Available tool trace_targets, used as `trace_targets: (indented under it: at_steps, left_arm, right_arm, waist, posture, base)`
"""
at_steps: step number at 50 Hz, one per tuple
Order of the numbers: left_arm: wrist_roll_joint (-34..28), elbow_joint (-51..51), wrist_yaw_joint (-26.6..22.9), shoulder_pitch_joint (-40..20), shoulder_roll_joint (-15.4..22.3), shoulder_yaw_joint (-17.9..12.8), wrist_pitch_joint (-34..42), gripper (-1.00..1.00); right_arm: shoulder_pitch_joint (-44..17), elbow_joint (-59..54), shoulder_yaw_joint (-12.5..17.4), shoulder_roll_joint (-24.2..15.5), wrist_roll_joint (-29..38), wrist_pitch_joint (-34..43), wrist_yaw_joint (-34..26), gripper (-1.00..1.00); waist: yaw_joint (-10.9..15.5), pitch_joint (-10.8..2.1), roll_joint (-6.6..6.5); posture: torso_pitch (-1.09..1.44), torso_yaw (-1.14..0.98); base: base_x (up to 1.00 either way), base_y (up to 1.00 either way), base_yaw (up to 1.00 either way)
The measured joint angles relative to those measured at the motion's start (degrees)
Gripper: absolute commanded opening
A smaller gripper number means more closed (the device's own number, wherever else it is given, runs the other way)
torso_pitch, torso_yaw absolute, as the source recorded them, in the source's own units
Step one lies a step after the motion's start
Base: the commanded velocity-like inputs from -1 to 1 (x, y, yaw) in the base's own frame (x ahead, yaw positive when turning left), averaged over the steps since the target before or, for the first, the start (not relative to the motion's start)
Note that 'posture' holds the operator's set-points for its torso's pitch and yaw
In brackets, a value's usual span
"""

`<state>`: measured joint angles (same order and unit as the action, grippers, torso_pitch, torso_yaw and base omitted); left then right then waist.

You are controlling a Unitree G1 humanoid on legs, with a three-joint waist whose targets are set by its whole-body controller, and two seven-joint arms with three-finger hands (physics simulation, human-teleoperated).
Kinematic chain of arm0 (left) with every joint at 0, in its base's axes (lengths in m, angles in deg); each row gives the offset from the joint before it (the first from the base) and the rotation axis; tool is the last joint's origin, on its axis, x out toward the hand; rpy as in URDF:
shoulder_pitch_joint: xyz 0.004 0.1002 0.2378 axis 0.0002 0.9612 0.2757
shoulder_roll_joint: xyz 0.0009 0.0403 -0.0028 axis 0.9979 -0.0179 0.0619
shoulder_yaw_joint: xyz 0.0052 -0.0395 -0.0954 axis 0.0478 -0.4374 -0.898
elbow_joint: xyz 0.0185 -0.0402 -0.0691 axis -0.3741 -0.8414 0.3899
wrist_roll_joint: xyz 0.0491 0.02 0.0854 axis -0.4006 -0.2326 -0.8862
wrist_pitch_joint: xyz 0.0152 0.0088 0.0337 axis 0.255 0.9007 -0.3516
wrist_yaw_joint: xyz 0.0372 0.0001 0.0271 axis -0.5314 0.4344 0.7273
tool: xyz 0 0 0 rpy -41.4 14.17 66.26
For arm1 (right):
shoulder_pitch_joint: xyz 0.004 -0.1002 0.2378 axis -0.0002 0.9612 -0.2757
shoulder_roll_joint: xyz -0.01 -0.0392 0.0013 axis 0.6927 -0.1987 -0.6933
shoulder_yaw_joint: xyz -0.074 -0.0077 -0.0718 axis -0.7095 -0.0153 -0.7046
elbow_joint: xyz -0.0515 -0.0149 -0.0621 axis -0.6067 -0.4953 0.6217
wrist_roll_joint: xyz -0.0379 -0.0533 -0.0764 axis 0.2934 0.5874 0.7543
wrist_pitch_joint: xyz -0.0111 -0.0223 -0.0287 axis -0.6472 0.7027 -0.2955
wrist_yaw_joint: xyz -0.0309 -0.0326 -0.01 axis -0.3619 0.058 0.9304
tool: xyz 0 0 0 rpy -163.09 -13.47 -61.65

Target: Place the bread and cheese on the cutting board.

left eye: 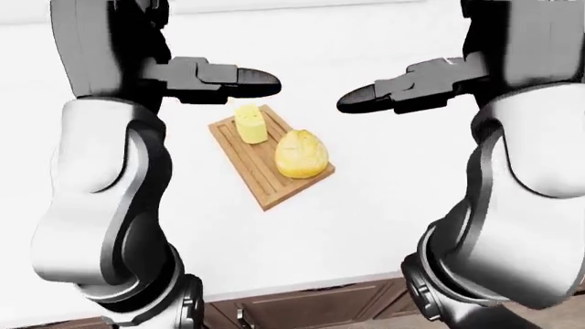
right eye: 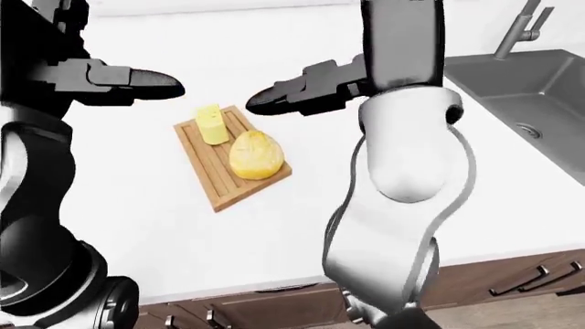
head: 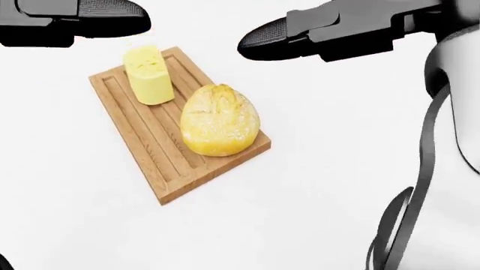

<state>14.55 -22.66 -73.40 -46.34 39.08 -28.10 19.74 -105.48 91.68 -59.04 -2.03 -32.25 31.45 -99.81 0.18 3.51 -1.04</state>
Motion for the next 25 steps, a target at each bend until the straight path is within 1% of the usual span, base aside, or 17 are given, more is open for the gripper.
trace_targets:
  at_steps: [3, 6, 9, 11, 14, 19, 21, 23, 25]
  left_arm:
    - [0.43, 1.95, 2.42, -0.72, 0.81, -0.69, -2.43, 1.00]
    - [1.21, 4.32, 5.21, -2.30, 1.27, -1.25, -2.72, 1.00]
    - [2.85, 7.48, 7.16, -3.85, 2.44, -1.38, -1.39, 1.00]
    - [3.28, 10.42, 8.46, -4.52, 3.05, -0.65, -0.66, 1.00]
    - [3.14, 13.07, 9.37, -5.25, 3.33, 0.98, -0.93, 1.00]
    - [3.75, 12.79, 9.84, -5.27, 3.81, -0.74, -1.46, 1.00]
    - [4.02, 12.92, 10.37, -5.28, 3.94, -1.03, -1.30, 1.00]
    - [4.21, 13.15, 10.84, -5.15, 4.08, -0.67, -1.49, 1.00]
    - [4.40, 13.40, 11.10, -5.09, 4.15, -0.25, -1.77, 1.00]
  right_arm:
    - [-0.12, 1.96, 0.58, 2.05, 8.77, -5.23, -5.21, 1.00]
    - [-1.08, 3.73, 1.62, 6.30, 18.37, -10.15, -11.55, 1.00]
    - [-0.50, 4.84, 2.66, 10.78, 24.39, -15.79, -15.54, 1.00]
    - [-0.95, 5.15, 3.91, 13.01, 26.02, -17.99, -16.93, 1.00]
    - [-0.59, 5.91, 4.53, 14.38, 27.28, -19.90, -17.85, 1.00]
    - [3.48, 9.16, 3.38, 16.57, 28.09, -22.85, -17.15, 1.00]
    - [3.17, 9.44, 3.80, 16.95, 28.65, -23.54, -17.46, 1.00]
    - [2.22, 9.47, 4.42, 16.89, 29.18, -23.96, -18.07, 1.00]
    - [2.41, 9.93, 4.31, 16.97, 29.47, -24.58, -18.12, 1.00]
  waist:
    - [-0.20, 0.56, -0.14]
    - [-0.51, 0.97, -0.23]
    - [-0.77, 1.13, -0.39]
    - [-0.85, 1.25, -0.59]
    - [-0.90, 1.21, -0.68]
    - [-0.97, 1.24, -0.88]
    - [-1.02, 1.40, -0.94]
    - [-1.08, 1.37, -0.92]
    - [-1.15, 1.27, -0.83]
  posture:
    - [0.00, 0.00]
    - [0.00, 0.00]
    - [0.00, 0.00]
    - [0.00, 0.00]
    - [0.00, 0.00]
    - [0.00, 0.00]
    - [0.00, 0.00]
    - [0.00, 0.00]
    - [0.00, 0.00]
  base:
    - [0.00, 0.00, 0.00]
    - [0.00, 0.00, 0.00]
    - [0.00, 0.00, 0.00]
    - [0.00, 0.00, 0.00]
    - [0.00, 0.00, 0.00]
    - [0.00, 0.00, 0.00]
    - [0.00, 0.00, 0.00]
    - [0.00, 0.00, 0.00]
    - [0.00, 0.00, 0.00]
